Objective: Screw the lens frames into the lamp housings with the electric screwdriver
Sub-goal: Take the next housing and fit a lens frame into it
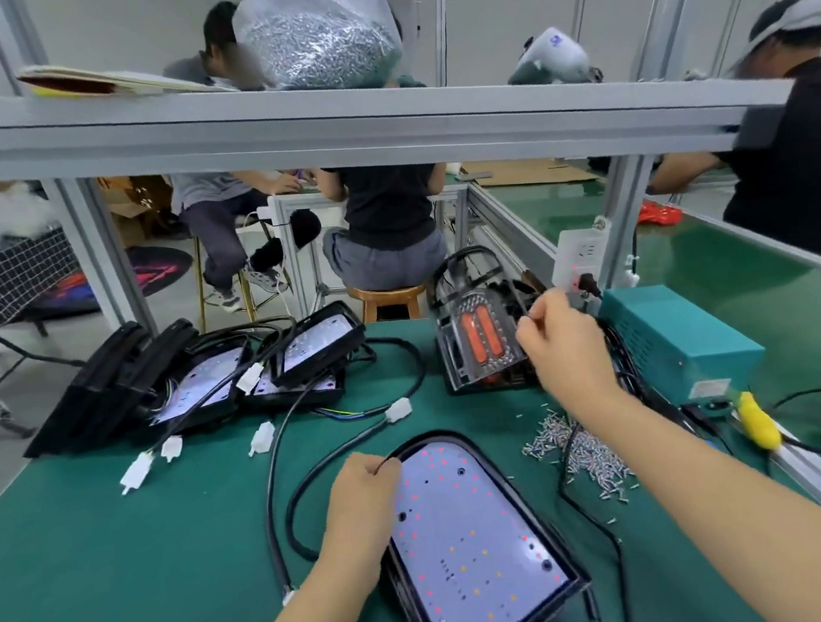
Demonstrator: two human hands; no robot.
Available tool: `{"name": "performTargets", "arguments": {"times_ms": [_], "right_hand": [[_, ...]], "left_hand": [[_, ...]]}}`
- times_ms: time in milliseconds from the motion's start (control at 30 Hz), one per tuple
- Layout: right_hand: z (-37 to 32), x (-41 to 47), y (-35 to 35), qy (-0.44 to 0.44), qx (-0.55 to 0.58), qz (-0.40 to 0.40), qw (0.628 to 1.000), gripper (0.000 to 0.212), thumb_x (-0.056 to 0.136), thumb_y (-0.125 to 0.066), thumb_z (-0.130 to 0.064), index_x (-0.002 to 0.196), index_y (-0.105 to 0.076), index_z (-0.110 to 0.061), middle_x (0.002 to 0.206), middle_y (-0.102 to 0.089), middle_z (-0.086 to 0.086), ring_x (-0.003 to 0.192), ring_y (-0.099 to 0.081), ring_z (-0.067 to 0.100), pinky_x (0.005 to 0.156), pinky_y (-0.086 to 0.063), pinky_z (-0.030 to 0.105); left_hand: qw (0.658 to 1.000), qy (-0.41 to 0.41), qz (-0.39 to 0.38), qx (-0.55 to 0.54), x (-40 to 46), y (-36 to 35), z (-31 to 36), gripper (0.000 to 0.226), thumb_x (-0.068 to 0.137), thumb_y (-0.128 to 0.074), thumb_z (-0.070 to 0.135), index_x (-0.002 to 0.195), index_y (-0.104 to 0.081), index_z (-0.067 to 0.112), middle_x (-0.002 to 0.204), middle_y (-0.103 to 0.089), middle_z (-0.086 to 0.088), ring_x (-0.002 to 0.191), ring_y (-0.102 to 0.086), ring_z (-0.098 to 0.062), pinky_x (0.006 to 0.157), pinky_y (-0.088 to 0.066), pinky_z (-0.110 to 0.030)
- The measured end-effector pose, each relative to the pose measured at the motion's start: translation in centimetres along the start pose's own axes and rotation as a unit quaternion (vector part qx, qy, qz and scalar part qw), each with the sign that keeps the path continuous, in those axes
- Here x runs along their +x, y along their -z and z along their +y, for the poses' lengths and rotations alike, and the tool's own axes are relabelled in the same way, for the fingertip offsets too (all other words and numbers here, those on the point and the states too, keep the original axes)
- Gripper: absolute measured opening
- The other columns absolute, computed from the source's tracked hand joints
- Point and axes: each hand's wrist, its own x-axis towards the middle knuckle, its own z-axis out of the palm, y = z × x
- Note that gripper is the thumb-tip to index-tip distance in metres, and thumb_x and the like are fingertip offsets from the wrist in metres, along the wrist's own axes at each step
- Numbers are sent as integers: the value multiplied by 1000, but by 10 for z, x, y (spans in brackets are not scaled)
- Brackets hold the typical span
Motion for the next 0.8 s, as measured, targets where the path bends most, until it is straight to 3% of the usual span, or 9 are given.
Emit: {"name": "performTargets", "arguments": {"times_ms": [67, 167, 267, 433, 533, 633, 800], "right_hand": [[8, -6, 18, -8, 55, 16, 998, 11, 95, -54, -17, 87, -51, -10, 65, -56, 2, 57, -47, 18, 52, -35, 26], [14, -24, 40, -9, 126, -25, 992, 7, 94, -57, -19, 87, -57, -21, 70, -62, 1, 51, -43, 5, 47, -35, 16], [13, -44, 54, -12, 176, -99, 979, 12, 95, -56, -17, 99, -67, -21, 66, -65, 5, 42, -42, 6, 42, -38, 18], [6, -74, 65, -23, 231, -214, 949, 19, 97, -55, -15, 100, -72, -24, 68, -59, 17, 38, -40, 12, 40, -37, 20], [3, -86, 63, 1, 210, -238, 948, 25, 97, -55, -16, 89, -69, -35, 56, -54, -5, 37, -40, 7, 39, -36, 17], [-1, -99, 56, 28, 175, -243, 954, 28, 96, -57, -12, 83, -67, -36, 59, -60, -19, 45, -49, -3, 47, -36, 7], [-5, -112, 52, 59, 138, -247, 957, 30, 94, -58, -13, 85, -67, -40, 79, -70, -17, 67, -59, -2, 65, -43, 10]], "left_hand": [[995, 44, -4, -87, 2, 2, 0, 18, 93, -53, 12, 76, -48, 14, 74, -45, -1, 66, -38, -17, 55, -29, -27], [971, 116, -29, -207, 2, 7, 3, 24, 90, -49, 6, 68, -42, 13, 68, -40, -11, 62, -35, -21, 55, -27, -27], [932, 183, -43, -310, 2, 12, 5, 21, 93, -53, 12, 74, -58, 3, 66, -67, -11, 63, -57, -27, 58, -43, -30], [903, 181, -94, -378, 1, 19, 6, 23, 97, -48, 14, 93, -66, -1, 83, -73, -16, 69, -70, -27, 64, -48, -39], [884, 168, -156, -407, -1, 22, 8, 33, 97, -44, 17, 93, -70, -2, 93, -73, -19, 75, -72, -29, 74, -48, -43], [870, 148, -207, -421, -8, 21, 13, 33, 87, -49, 18, 94, -74, -2, 101, -71, -20, 84, -71, -30, 80, -54, -42], [848, 145, -202, -468, -16, 23, 17, 34, 88, -48, 20, 89, -75, -1, 94, -72, -20, 78, -72, -30, 60, -59, -40]]}}
